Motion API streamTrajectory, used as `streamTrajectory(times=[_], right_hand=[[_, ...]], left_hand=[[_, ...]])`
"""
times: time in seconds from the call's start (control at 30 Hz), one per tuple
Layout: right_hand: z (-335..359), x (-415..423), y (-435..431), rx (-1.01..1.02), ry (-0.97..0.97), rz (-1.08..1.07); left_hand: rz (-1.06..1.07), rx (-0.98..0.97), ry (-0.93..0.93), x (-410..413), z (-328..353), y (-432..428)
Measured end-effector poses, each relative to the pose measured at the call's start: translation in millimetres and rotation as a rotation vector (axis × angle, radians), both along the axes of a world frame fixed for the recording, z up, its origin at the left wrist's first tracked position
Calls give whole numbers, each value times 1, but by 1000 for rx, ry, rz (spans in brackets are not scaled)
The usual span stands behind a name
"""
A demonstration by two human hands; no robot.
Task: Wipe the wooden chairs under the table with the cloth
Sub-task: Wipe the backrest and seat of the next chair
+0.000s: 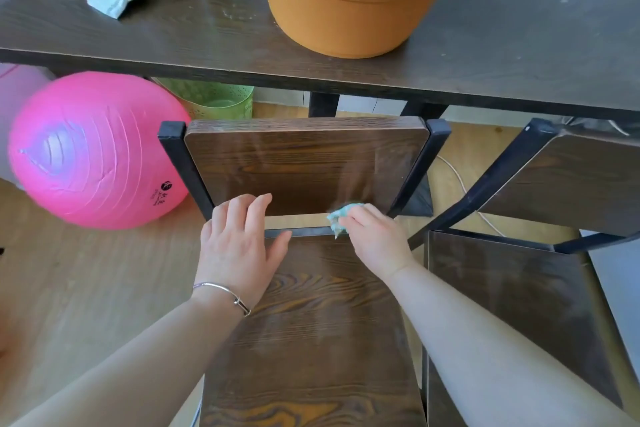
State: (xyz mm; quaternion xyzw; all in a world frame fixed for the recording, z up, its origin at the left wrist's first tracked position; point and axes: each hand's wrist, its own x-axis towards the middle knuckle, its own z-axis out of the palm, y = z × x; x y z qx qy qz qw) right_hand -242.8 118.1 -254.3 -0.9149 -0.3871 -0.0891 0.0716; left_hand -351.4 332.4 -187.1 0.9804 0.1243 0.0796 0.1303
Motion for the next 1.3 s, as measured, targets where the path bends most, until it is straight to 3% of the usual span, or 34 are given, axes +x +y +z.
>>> streamTrajectory(times=[0.13,0.23,0.33,0.43,0.63,0.73,0.9,1.03,1.23,1.3], right_hand=[[21,2,7,72,8,-39],[77,22,16,349,-145,-31],[110,41,14,410,-274,-17],[92,37,5,361,-255,28],[-2,9,-25,-33,11,-29],[20,14,-21,23,8,-3],[108,50,-29,379,-271,-75],[95,50,-37,327,-256,-60],[11,19,-45,-12,48,-112],[5,17,-45,-22,91,-130]], left_hand=[[10,-14,22,-3,-3,-3],[23,-28,18,0,0,-8],[25,-51,-13,7,5,-12],[21,-59,-17,12,10,-14],[0,-41,-9,12,6,-14],[-7,-37,4,11,4,-16],[-35,-51,18,17,6,-32],[-45,-66,21,22,13,-41],[-57,-32,43,19,5,-34],[-69,-19,57,16,2,-36]])
